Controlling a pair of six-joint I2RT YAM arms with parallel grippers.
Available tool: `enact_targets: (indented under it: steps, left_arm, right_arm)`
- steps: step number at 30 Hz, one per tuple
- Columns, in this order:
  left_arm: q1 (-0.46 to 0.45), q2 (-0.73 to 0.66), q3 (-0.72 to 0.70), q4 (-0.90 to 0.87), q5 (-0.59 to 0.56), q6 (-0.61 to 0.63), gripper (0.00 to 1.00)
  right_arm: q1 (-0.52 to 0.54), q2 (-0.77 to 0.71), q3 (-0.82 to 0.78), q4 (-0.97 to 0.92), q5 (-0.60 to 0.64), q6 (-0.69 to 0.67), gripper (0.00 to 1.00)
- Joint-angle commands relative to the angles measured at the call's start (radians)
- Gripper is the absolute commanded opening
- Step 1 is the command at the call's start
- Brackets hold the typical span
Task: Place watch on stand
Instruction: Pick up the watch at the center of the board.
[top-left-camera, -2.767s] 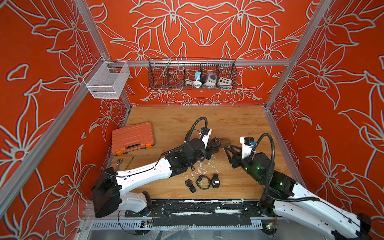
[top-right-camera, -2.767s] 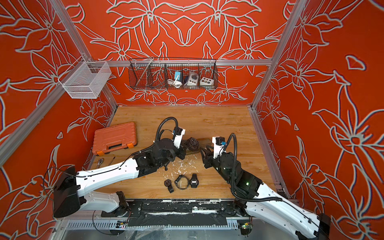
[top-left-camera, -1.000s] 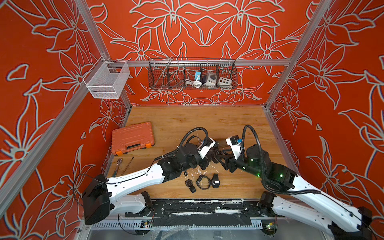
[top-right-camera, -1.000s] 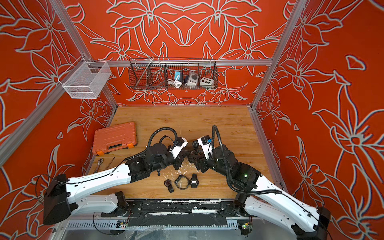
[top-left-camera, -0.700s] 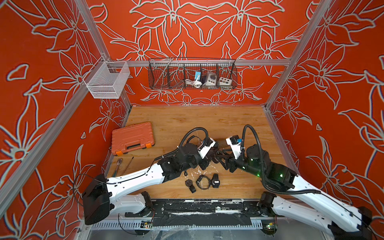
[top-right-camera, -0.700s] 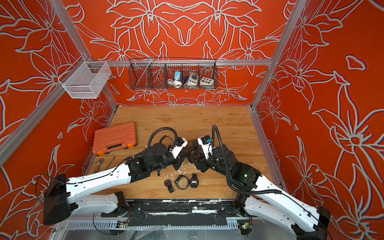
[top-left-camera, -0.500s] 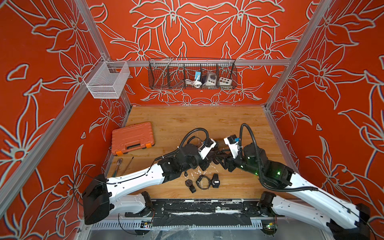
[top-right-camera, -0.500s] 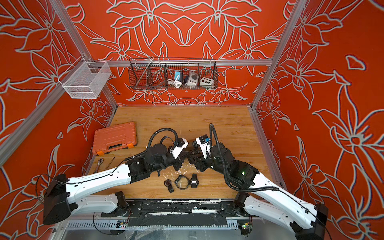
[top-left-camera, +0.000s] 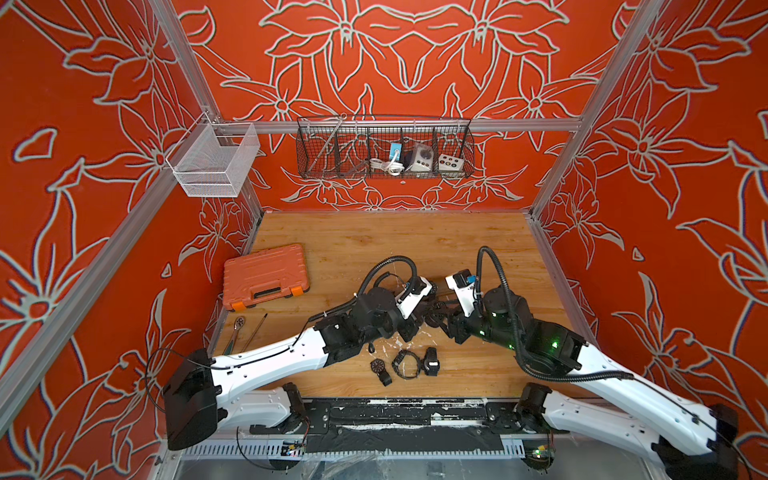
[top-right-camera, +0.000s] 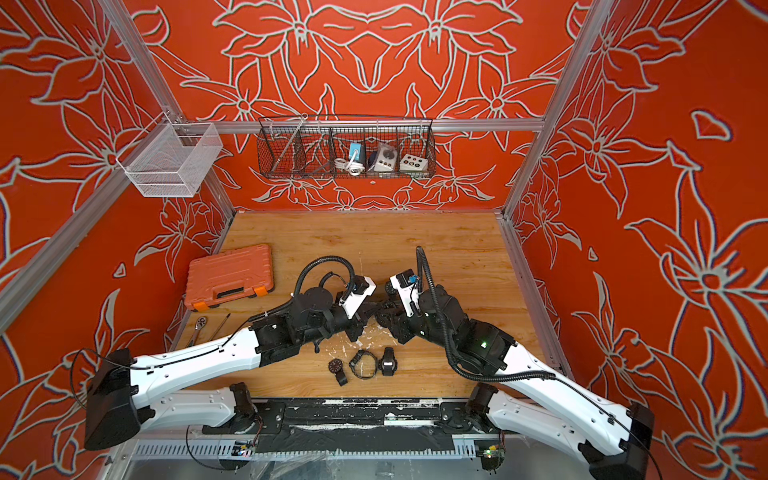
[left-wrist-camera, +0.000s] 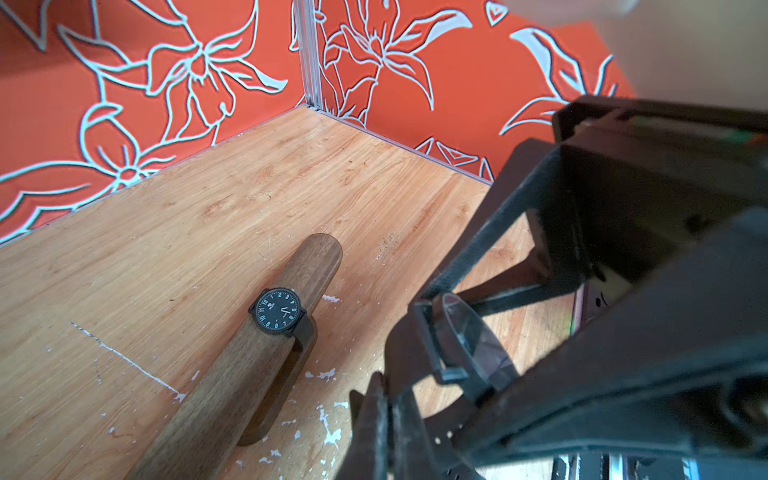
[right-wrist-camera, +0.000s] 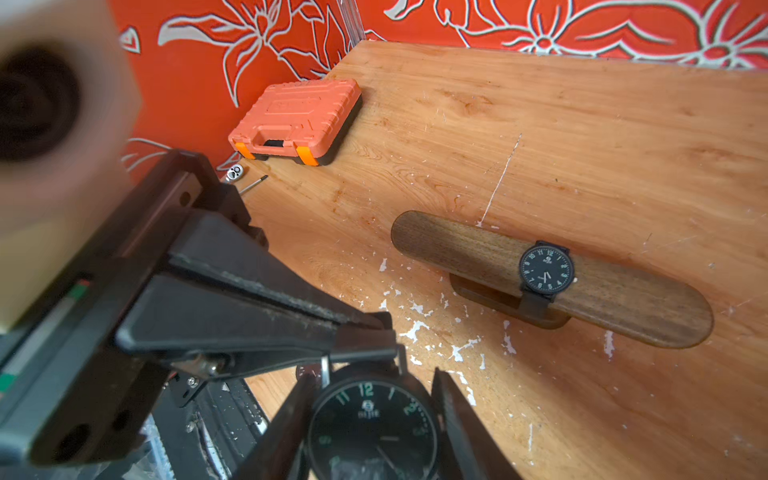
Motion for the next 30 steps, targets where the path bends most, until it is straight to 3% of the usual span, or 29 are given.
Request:
enact_targets:
  steps: [1, 6, 12, 22, 30]
  left_arm:
    - [-0.008, 0.031, 0.045, -0.001, -0.112, -0.053, 0.69]
    - [-0.056, 0.099, 0.103, -0.011, -0.250, -0.062, 0.68]
    - [-0.075, 0.206, 0.167, 0.028, -0.255, -0.107, 0.64]
    - [-0.089, 0.340, 0.287, 0.018, -0.252, -0.151, 0.57]
    - [-0.089, 0.429, 0.387, -0.056, -0.267, -0.154, 0.46]
  right_arm:
    - [-0.002, 0.010, 0.008, 0.017, 0.234, 0.116, 0.00]
    - [0.003, 0.038, -0.017, 0.061, 0.378, 0.270, 0.00]
    - [0.010, 0.066, -0.031, 0.097, 0.415, 0.410, 0.00]
    - [0.030, 0.079, -0.042, 0.112, 0.422, 0.483, 0.00]
    - [0.044, 0.079, -0.045, 0.111, 0.440, 0.493, 0.00]
